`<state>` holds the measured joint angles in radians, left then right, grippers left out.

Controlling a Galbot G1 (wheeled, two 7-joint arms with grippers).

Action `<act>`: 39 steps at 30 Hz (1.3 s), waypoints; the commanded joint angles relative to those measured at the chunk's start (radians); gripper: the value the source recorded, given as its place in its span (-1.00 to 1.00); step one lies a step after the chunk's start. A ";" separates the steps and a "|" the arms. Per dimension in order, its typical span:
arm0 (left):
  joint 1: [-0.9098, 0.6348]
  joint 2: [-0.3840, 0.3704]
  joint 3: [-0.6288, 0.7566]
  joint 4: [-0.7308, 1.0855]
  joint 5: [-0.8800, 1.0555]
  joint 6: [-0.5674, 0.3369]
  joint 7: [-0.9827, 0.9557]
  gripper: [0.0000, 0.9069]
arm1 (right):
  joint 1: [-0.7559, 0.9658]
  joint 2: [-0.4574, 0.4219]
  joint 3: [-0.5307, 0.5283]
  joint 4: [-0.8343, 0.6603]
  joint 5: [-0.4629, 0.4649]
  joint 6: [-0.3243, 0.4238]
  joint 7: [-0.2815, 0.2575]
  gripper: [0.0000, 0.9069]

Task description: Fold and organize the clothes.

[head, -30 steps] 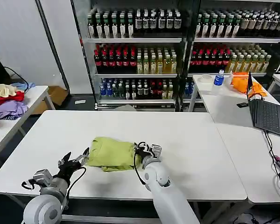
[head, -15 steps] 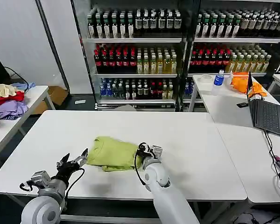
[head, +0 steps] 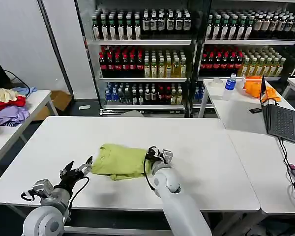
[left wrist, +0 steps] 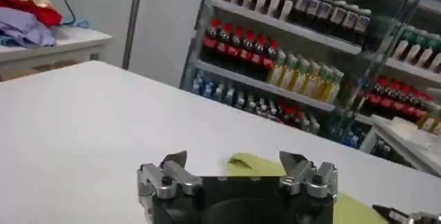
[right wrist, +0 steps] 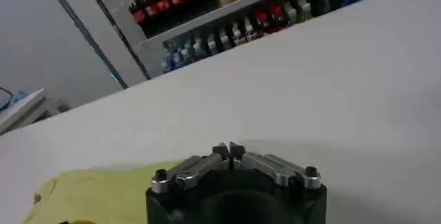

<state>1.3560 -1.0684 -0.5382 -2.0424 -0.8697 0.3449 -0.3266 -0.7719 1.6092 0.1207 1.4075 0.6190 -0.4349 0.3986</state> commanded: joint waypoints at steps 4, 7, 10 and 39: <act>-0.002 -0.001 0.006 0.006 0.000 0.001 0.000 1.00 | 0.138 -0.068 0.009 -0.127 -0.060 -0.021 -0.081 -1.00; -0.014 -0.001 0.011 0.013 0.000 0.002 0.000 1.00 | 0.177 -0.106 0.003 -0.177 -0.092 -0.022 -0.118 -1.00; -0.025 0.000 0.015 0.018 -0.001 0.004 0.000 1.00 | 0.201 -0.136 0.001 -0.202 -0.109 -0.019 -0.142 -1.00; -0.073 0.012 0.071 0.042 0.039 0.002 0.005 1.00 | 0.013 -0.331 0.047 0.087 -0.419 0.297 -0.249 1.00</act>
<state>1.2874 -1.0645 -0.4728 -2.0017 -0.8533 0.3514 -0.3233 -0.5861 1.3790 0.1442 1.2291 0.2892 -0.2991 0.1674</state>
